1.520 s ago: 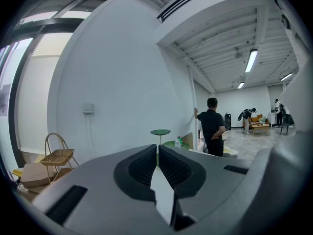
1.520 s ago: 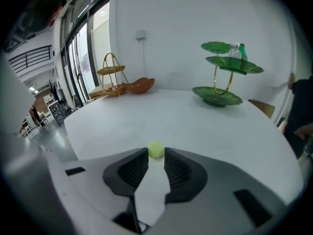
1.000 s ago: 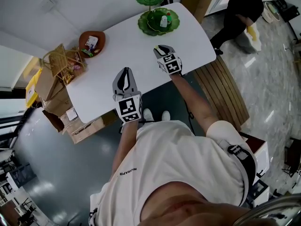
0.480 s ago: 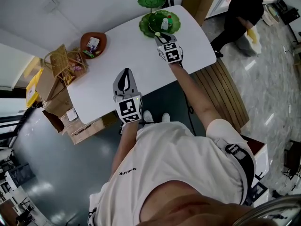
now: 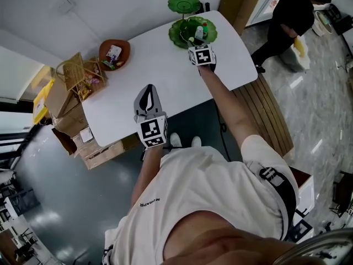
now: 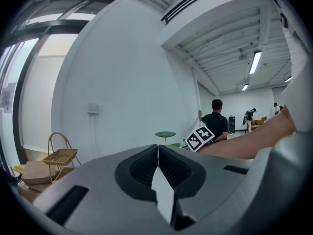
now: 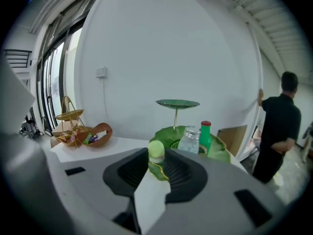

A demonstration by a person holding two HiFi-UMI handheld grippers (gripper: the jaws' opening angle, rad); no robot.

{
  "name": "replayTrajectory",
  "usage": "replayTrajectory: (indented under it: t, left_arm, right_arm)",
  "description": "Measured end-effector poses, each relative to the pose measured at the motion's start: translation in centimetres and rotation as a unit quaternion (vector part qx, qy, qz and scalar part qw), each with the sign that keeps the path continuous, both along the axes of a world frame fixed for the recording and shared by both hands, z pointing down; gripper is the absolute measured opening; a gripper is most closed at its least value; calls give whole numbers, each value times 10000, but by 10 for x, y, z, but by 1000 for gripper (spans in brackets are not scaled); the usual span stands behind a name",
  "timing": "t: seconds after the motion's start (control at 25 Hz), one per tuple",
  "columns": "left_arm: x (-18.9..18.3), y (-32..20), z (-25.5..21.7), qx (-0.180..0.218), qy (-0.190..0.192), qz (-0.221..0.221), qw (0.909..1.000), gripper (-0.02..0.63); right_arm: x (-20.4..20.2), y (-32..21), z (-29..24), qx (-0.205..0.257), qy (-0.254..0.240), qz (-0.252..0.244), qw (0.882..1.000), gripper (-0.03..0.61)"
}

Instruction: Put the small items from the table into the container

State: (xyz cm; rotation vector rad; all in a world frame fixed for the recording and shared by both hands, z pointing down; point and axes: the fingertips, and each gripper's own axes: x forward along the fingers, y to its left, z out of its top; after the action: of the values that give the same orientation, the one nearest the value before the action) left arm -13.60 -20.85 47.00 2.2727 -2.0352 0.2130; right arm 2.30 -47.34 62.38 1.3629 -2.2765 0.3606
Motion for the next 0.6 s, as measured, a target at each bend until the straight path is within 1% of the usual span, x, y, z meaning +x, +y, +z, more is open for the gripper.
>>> replayTrajectory:
  t: [0.12,0.36,0.6]
  left_arm:
    - [-7,-3,4,-44,3,-42,10000,6]
    - [-16,-8,6,-79,7,-102,9999,6]
    - [-19,-15,7,-106,25,-82,9999,6]
  right_arm:
    - [3,-6,11,-130,-39,118,9998,110]
    - [5,-18,16,-174,-115,227,9995,110]
    - [-2,-22,18,-264,-59,101,9996,109]
